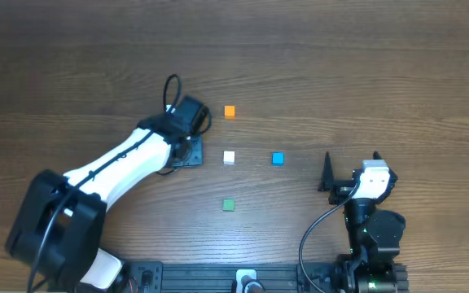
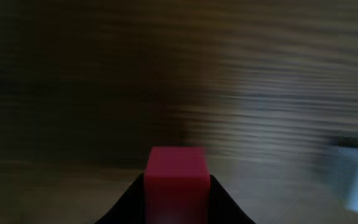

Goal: Stack Cubes

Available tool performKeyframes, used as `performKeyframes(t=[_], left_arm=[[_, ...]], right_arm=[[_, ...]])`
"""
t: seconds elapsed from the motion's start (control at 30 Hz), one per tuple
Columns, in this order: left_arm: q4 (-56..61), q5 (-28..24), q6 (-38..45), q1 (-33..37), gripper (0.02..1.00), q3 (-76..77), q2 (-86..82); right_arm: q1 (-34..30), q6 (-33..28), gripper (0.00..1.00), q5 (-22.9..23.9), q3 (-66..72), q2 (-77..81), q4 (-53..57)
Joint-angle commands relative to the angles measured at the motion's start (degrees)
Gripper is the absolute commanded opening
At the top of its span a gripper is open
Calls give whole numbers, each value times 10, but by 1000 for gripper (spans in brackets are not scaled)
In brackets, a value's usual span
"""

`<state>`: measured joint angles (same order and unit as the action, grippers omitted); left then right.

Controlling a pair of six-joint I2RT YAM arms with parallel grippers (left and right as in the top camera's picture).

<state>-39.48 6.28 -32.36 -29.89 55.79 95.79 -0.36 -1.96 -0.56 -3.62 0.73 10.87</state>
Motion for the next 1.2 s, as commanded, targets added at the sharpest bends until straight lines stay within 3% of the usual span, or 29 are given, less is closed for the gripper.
performKeyframes(t=[0.03, 0.3, 0.5, 1.2], left_arm=[[-89, 39, -107, -61, 40, 94, -54], [-133, 50, -177, -144, 38, 161, -36], [-119, 58, -183, -173, 40, 161, 11], [-64, 63, -188, -171, 45, 162, 84]], right_arm=[[-3, -3, 993, -7, 4, -4, 0], [-3, -3, 991, -7, 4, -4, 0], [-3, -3, 993, -7, 4, -4, 0], [-3, -3, 991, -7, 4, -4, 0]])
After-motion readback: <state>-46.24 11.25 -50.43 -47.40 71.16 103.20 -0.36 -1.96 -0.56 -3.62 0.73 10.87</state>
